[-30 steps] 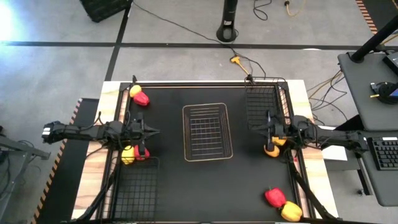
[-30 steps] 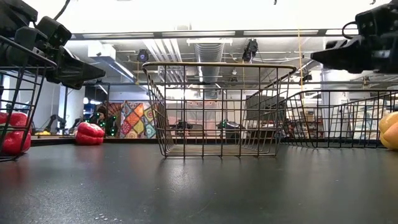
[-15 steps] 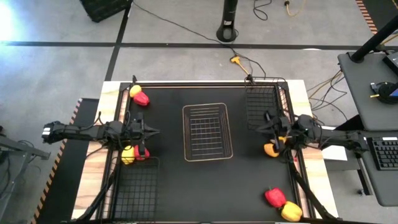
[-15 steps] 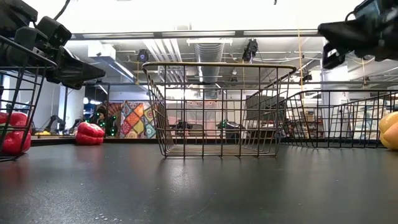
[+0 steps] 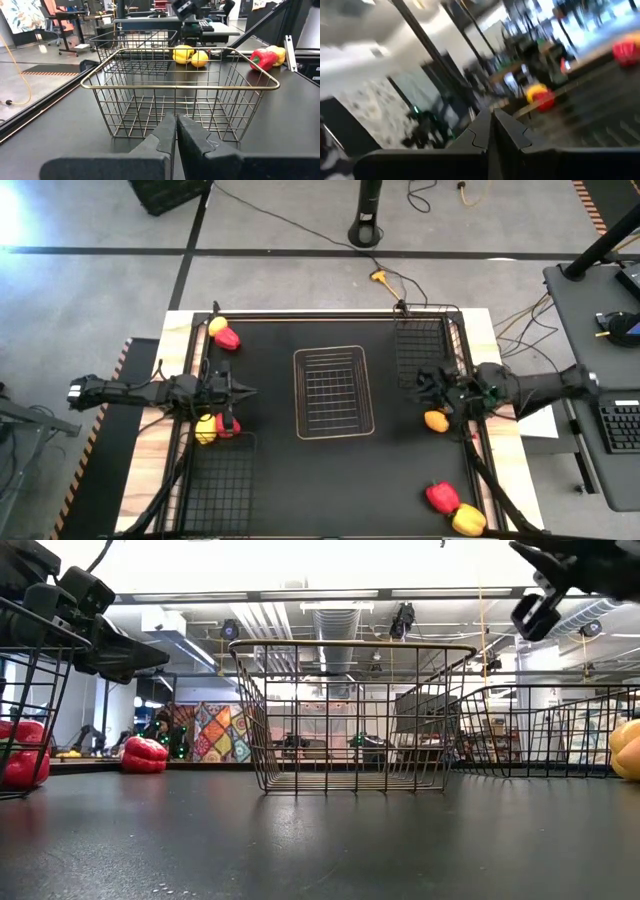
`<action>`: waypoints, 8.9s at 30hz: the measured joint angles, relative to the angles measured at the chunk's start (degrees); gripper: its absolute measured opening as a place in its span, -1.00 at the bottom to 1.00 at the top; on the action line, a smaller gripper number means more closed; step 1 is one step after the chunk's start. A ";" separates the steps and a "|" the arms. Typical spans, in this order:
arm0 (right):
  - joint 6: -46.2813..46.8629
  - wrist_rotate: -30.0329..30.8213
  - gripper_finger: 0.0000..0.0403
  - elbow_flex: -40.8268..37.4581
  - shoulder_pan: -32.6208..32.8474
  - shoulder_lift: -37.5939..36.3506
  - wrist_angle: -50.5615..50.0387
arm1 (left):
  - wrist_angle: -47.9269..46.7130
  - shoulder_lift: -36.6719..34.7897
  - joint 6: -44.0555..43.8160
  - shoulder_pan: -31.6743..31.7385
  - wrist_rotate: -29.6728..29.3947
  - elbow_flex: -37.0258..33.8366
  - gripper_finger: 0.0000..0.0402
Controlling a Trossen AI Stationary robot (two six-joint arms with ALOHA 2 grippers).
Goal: Sort produce into baskets
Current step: Put the bottom right lemon into the top black wire basket, then put the top lemon into the top black wire basket
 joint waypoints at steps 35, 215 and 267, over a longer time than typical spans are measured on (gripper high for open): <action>6.87 -7.09 0.28 52.58 17.42 68.68 -102.86 | 0.00 0.34 0.00 -0.02 -0.01 0.01 -1.00; 22.71 30.53 0.84 38.98 -56.21 53.59 -62.51 | -0.02 0.34 0.00 0.01 0.00 -0.01 -1.00; 51.32 -8.64 0.85 63.35 30.25 68.31 -79.94 | -0.02 0.34 0.00 0.00 0.02 0.00 -1.00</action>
